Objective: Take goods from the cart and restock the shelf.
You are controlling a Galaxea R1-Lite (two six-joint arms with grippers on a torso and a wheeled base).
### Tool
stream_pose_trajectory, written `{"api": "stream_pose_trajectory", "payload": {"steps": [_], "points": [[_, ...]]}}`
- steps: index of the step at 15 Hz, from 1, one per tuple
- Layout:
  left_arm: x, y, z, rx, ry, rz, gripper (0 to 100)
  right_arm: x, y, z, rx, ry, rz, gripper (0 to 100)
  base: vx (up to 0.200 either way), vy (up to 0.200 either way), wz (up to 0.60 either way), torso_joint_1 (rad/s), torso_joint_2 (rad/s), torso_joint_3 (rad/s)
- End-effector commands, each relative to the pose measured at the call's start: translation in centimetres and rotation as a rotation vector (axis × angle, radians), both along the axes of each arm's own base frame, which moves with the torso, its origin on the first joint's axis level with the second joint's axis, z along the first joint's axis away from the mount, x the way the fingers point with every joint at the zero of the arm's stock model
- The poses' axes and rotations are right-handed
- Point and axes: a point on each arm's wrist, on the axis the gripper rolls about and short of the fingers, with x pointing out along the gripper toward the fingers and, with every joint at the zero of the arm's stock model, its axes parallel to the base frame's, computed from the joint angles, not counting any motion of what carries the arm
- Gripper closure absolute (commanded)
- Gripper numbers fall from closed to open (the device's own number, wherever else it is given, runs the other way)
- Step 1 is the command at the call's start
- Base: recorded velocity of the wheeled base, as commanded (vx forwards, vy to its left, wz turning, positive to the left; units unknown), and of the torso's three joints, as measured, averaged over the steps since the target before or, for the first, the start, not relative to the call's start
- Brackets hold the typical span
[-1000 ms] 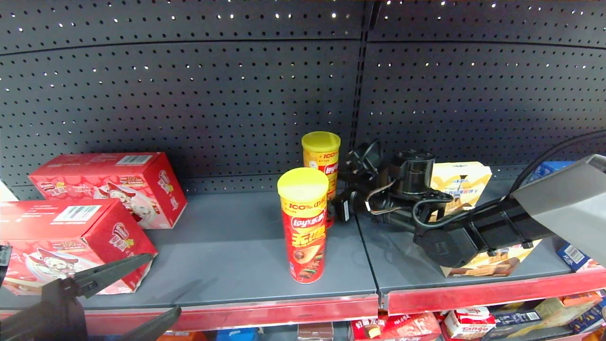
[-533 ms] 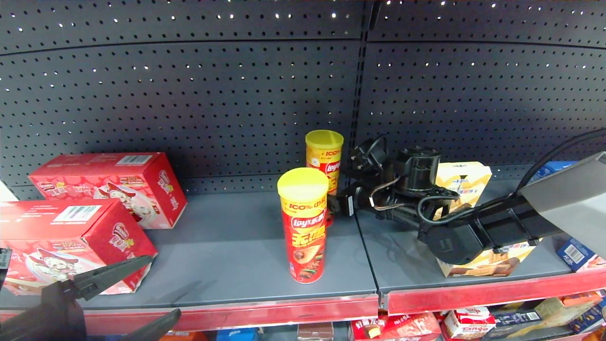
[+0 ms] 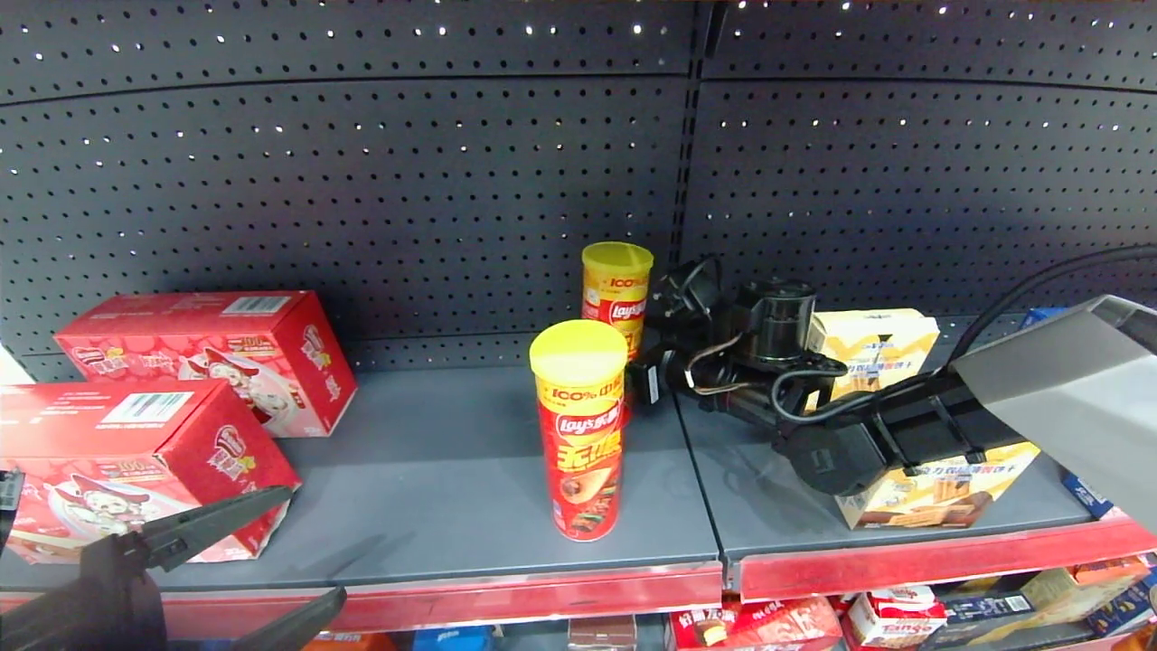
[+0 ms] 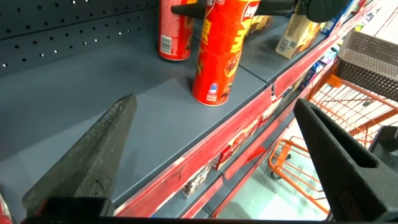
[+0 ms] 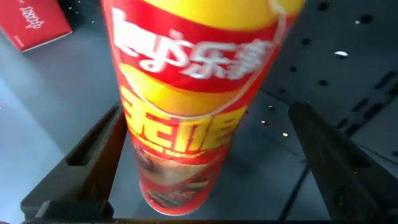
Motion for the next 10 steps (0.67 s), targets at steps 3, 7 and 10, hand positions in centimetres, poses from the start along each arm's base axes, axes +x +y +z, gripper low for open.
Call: {"api": "stream_pose_trajectory", "payload": {"steps": [3, 7, 10], "points": [[-0.1, 0.0, -0.1, 0.000, 0.003, 0.000, 0, -0.9, 0.9, 0.2, 0.000, 0.001, 0.026, 0, 0.000, 0.000, 0.00, 0.000, 0.00, 0.000], [-0.2, 0.0, -0.2, 0.000, 0.003, 0.000, 0, -2.0, 0.9, 0.5, -0.002, 0.005, 0.035, 0, 0.000, 0.000, 0.00, 0.000, 0.00, 0.000], [-0.4, 0.0, -0.3, 0.000, 0.009, 0.000, 0, -3.3, -0.6, 0.6, -0.018, 0.028, 0.023, 0, 0.000, 0.000, 0.00, 0.000, 0.00, 0.000]]}}
